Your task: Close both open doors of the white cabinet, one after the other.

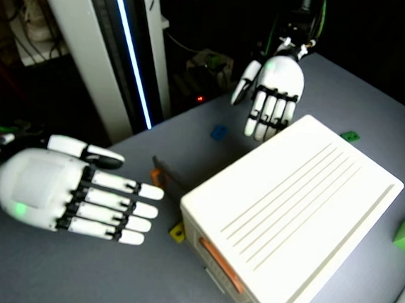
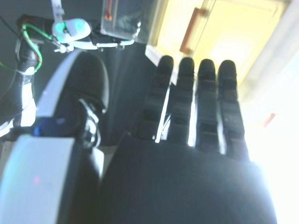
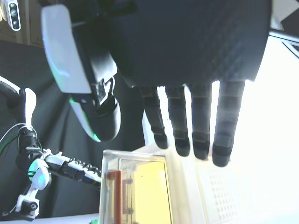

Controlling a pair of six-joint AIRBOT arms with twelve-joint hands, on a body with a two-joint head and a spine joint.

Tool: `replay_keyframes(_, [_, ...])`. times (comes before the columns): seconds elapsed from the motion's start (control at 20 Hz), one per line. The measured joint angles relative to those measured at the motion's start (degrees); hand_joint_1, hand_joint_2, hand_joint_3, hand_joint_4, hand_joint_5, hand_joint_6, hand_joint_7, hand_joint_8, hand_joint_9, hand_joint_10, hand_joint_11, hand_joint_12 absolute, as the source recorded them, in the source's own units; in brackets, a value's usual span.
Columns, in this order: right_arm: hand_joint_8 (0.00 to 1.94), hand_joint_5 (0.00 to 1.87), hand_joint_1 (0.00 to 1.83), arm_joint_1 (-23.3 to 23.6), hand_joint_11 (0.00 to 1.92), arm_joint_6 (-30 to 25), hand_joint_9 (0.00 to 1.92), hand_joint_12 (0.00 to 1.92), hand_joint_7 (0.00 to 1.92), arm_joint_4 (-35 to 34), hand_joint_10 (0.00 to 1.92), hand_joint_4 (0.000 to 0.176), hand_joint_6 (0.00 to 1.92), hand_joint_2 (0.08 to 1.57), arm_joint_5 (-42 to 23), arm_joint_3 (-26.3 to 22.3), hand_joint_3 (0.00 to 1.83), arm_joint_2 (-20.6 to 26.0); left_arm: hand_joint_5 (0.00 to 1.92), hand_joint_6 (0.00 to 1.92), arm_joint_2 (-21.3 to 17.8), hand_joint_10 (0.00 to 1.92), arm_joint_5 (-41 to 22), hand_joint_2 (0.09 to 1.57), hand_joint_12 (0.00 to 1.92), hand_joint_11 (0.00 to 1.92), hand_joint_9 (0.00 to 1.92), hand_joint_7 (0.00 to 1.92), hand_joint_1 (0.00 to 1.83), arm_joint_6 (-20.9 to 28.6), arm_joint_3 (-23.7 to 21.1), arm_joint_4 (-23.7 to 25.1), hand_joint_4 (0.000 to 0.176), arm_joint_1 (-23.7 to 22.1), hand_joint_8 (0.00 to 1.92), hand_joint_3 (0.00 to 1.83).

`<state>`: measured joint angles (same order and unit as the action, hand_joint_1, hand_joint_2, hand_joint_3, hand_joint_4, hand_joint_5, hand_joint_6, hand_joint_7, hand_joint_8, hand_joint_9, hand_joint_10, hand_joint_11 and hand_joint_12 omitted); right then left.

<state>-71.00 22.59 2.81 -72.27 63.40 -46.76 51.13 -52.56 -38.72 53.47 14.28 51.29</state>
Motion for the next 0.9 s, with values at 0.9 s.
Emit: replay_keyframes(0.9, [0.0,0.08,0.38,2.97,0.05,-0.24,0.04,0.0,0.05,6.95,0.0,0.0,0.0,1.49,2.38,-1.16,0.01,-0.98,0.04,0.0,-7.48,0.0,-18.49,1.38,0.39,0.0,0.05,0.03,0.0,-11.89,-6.45,-23.39,0.0,14.93,0.0,0.0])
